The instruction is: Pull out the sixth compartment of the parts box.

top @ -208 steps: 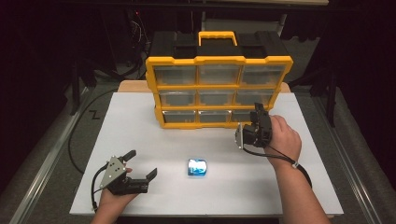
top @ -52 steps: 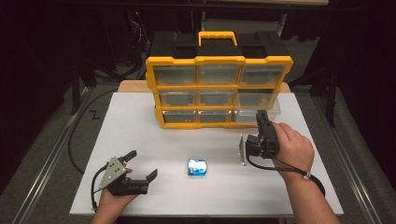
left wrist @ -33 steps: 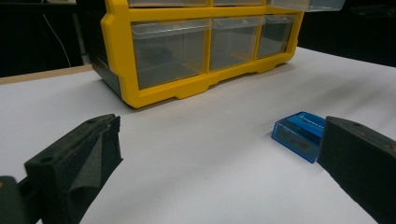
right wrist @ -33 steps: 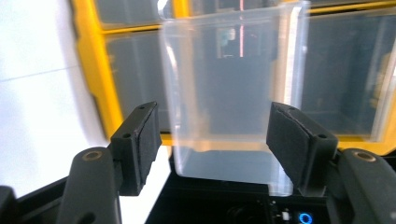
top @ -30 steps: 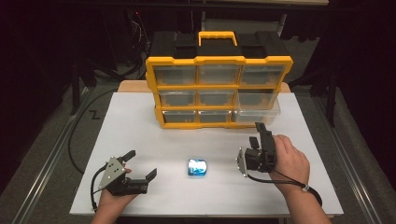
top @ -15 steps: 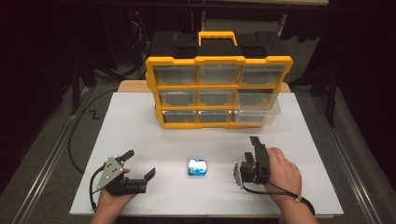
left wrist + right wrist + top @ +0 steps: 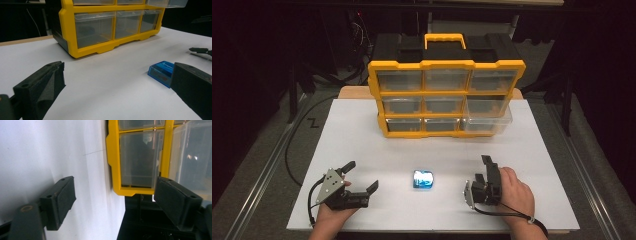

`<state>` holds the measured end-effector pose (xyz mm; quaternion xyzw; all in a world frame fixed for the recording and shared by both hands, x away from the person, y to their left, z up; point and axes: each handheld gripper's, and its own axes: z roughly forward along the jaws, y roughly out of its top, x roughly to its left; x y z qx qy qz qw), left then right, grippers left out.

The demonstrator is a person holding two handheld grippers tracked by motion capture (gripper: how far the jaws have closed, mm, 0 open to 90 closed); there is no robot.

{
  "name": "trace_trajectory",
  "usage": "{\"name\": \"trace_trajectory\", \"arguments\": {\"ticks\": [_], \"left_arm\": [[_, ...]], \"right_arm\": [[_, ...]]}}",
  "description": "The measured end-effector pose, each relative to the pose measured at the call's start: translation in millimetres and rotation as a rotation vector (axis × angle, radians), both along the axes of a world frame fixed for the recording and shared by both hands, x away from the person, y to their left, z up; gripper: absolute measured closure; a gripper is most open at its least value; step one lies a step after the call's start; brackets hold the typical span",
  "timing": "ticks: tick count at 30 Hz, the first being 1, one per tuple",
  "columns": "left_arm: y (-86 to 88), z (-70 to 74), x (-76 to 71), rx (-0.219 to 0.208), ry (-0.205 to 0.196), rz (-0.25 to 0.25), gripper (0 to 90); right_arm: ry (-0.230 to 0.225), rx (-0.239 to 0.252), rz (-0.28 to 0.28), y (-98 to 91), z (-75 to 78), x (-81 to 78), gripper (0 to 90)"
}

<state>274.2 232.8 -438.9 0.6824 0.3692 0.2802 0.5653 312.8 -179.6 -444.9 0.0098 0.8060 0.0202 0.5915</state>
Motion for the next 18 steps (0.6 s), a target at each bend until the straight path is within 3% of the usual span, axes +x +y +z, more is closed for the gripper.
{"name": "trace_trajectory", "arguments": {"ticks": [10,13,18], "left_arm": [[3.2,-0.4,-0.8,-0.001,0.004,0.036,0.3],[3.5,0.0,-1.2,0.000,0.002,0.042,0.3],[3.8,0.1,-1.5,0.001,0.003,0.047,0.3]], "right_arm": [[-0.006,0.007,0.012,0.6,-0.6,-1.6,2.2],[-0.003,0.013,-0.008,0.8,0.3,-1.8,0.9],[-0.023,0.032,0.009,1.6,1.7,-2.7,0.9]]}}
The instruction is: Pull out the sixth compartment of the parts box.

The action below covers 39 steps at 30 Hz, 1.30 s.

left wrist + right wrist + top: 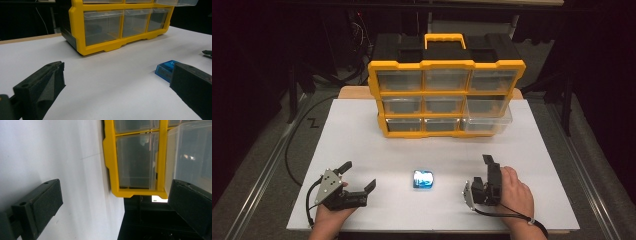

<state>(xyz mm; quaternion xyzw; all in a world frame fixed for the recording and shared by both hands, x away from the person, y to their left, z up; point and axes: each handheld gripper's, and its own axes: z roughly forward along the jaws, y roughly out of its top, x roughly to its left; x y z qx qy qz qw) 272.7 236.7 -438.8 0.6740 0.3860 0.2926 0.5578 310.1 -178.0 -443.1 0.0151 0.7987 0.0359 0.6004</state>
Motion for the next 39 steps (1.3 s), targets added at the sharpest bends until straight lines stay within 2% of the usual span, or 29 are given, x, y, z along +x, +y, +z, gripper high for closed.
{"name": "trace_trajectory", "arguments": {"ticks": [2,5,9,11,15,17,21,22,23,24,26,27,28,31,34,39], "left_arm": [[0.3,0.7,0.3,-0.001,-0.003,-0.001,0.2],[-0.8,0.7,1.0,0.002,-0.009,-0.006,0.3],[-2.2,-1.3,3.8,0.017,0.008,-0.017,0.3],[-2.6,-1.6,4.1,0.022,0.014,-0.019,0.3],[-2.1,-1.1,2.7,0.025,0.017,-0.020,0.8],[-1.8,-1.0,2.4,0.021,0.018,-0.018,0.9],[-1.4,-0.4,2.8,0.016,0.029,-0.016,0.9],[-1.4,-0.4,3.1,0.015,0.030,-0.013,0.8],[-1.3,-0.5,3.5,0.014,0.030,-0.012,0.8],[-1.3,-0.5,4.1,0.015,0.031,-0.007,0.8],[-1.3,-0.6,5.0,0.022,0.030,0.005,0.5],[-1.2,-0.5,5.3,0.024,0.032,0.008,0.3],[-1.2,-0.3,5.5,0.026,0.034,0.011,0.3],[-1.1,0.1,5.9,0.027,0.035,0.016,0.3],[-1.2,0.4,6.3,0.025,0.039,0.018,0.3],[-1.3,0.6,6.7,0.016,0.042,0.020,0.3]], "right_arm": [[-0.001,0.011,0.005,-0.4,1.1,0.0,0.9],[0.008,0.060,-0.019,-4.1,2.9,0.6,0.9],[0.037,0.127,-0.041,-7.3,4.4,1.9,0.9],[0.066,0.207,-0.050,-9.2,4.1,2.8,0.9],[0.095,0.278,-0.074,-12.2,6.6,5.1,0.9],[0.118,0.352,-0.102,-12.6,5.9,4.1,0.9],[0.140,0.417,-0.101,-14.2,7.1,4.4,0.9],[0.147,0.467,-0.110,-14.0,6.2,4.4,0.9],[0.159,0.479,-0.116,-15.2,7.0,4.2,0.9],[0.167,0.517,-0.117,-14.8,6.0,4.2,0.9],[0.193,0.543,-0.122,-17.1,6.6,4.5,0.9],[0.207,0.581,-0.136,-17.3,5.5,4.8,0.9],[0.212,0.578,-0.137,-18.6,6.1,5.1,0.9],[0.233,0.664,-0.157,-21.1,7.4,6.0,0.9],[0.244,0.717,-0.170,-25.7,9.0,7.6,0.9],[0.295,0.867,-0.184,-35.9,10.6,9.2,0.9]]}}
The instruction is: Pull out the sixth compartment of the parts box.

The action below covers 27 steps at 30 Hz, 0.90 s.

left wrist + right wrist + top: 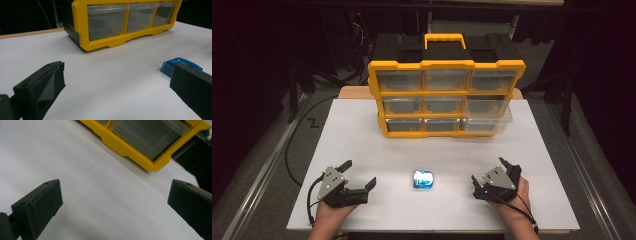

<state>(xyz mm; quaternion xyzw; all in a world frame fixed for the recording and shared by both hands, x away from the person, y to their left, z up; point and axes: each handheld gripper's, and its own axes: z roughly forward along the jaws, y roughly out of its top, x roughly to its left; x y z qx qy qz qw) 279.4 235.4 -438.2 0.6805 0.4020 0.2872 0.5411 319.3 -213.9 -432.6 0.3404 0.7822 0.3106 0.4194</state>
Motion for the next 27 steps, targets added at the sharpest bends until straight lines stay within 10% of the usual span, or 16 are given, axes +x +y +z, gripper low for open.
{"name": "trace_trajectory", "arguments": {"ticks": [14,27], "left_arm": [[-1.1,-0.6,1.5,-0.010,0.008,-0.005,0.3],[-3.2,-0.7,2.3,-0.011,0.004,-0.008,0.3]], "right_arm": [[0.091,0.335,-0.045,-15.2,0.0,3.1,1.0],[0.081,0.332,-0.044,-17.8,2.5,1.8,1.0]]}}
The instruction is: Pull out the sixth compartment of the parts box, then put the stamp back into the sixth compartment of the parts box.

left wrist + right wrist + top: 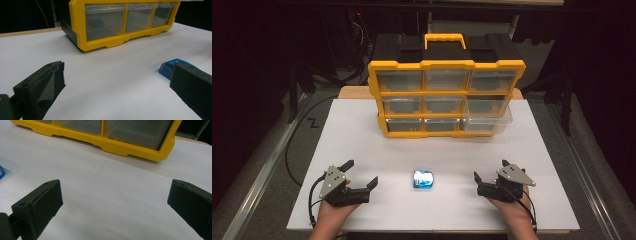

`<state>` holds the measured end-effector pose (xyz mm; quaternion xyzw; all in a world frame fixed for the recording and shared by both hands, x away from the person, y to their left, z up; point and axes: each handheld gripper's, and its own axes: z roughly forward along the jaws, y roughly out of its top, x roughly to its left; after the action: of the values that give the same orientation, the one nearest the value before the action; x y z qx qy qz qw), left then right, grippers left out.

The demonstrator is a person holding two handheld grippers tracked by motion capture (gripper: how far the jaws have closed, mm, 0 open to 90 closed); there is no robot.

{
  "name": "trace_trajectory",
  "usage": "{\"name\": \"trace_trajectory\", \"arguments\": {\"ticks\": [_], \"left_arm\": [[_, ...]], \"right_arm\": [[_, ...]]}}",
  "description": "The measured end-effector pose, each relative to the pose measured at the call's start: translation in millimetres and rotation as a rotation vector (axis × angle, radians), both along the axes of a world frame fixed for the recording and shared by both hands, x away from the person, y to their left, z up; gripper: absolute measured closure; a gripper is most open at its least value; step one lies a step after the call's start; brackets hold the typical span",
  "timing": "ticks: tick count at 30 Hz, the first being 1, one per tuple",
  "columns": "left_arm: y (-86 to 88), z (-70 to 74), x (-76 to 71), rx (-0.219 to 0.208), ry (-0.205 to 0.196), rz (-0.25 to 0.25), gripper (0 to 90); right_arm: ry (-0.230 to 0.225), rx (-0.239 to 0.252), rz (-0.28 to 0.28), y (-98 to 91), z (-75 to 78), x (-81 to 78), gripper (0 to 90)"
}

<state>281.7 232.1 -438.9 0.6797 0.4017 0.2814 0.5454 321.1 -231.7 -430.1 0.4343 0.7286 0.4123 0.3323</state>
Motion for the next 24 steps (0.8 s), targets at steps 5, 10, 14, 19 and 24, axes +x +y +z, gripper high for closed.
{"name": "trace_trajectory", "arguments": {"ticks": [5,10,14,19,24], "left_arm": [[0.4,-0.1,-0.6,-0.001,-0.002,-0.001,0.3],[1.0,0.0,-1.3,-0.002,-0.001,-0.003,0.3],[1.0,0.7,-2.2,-0.006,-0.002,-0.008,0.3],[1.5,1.0,-1.6,-0.014,-0.004,-0.012,0.3],[1.8,1.3,-0.8,-0.016,-0.003,-0.014,0.3]], "right_arm": [[0.036,-0.001,0.007,0.3,-0.3,2.9,1.0],[0.069,-0.019,0.015,1.5,-1.3,5.6,1.0],[0.105,-0.032,0.027,1.5,-2.0,6.5,1.0],[0.142,-0.044,0.039,1.7,-3.2,7.3,1.0],[0.170,-0.057,0.042,3.4,-3.7,7.2,1.0]]}}
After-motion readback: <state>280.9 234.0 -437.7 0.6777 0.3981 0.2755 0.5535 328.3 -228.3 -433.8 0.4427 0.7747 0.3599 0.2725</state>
